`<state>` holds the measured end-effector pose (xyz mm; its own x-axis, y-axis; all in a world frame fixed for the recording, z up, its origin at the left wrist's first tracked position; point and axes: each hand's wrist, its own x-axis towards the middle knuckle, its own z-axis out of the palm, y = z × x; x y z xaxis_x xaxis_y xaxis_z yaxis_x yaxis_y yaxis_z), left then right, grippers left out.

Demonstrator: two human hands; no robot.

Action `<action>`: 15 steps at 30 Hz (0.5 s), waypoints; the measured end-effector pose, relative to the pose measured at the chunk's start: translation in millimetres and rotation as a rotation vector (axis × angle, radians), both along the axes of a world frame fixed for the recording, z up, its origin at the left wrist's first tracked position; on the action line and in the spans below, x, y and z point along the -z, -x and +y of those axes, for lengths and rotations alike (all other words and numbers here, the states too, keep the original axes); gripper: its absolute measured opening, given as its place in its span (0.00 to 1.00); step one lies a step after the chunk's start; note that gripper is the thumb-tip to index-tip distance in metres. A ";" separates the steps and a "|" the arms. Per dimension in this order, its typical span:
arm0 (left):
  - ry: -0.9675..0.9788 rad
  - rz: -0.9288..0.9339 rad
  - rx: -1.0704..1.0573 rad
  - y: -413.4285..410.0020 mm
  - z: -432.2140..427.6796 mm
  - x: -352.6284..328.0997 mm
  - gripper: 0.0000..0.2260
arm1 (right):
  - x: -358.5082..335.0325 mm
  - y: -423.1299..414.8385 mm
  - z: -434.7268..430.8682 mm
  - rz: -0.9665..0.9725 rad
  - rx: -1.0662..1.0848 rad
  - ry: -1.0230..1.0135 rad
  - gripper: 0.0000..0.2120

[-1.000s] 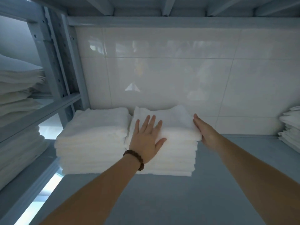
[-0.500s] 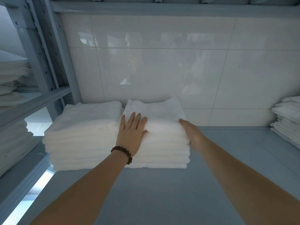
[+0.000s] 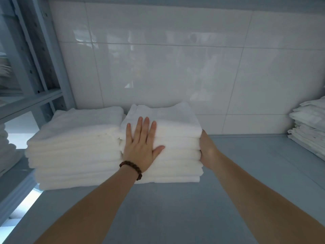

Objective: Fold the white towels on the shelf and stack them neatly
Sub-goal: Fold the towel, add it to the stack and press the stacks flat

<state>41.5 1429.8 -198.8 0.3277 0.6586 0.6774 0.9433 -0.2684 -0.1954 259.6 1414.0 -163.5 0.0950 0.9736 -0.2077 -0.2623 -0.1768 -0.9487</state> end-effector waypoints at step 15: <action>-0.025 0.028 0.023 -17.8 9.1 3.3 0.36 | -20.1 2.8 30.0 -0.128 -0.017 0.015 0.17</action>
<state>59.3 1438.9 -202.1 0.3616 0.6335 0.6840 0.9310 -0.2845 -0.2287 256.7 1444.0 -143.3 0.1049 0.9721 -0.2098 -0.1361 -0.1949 -0.9713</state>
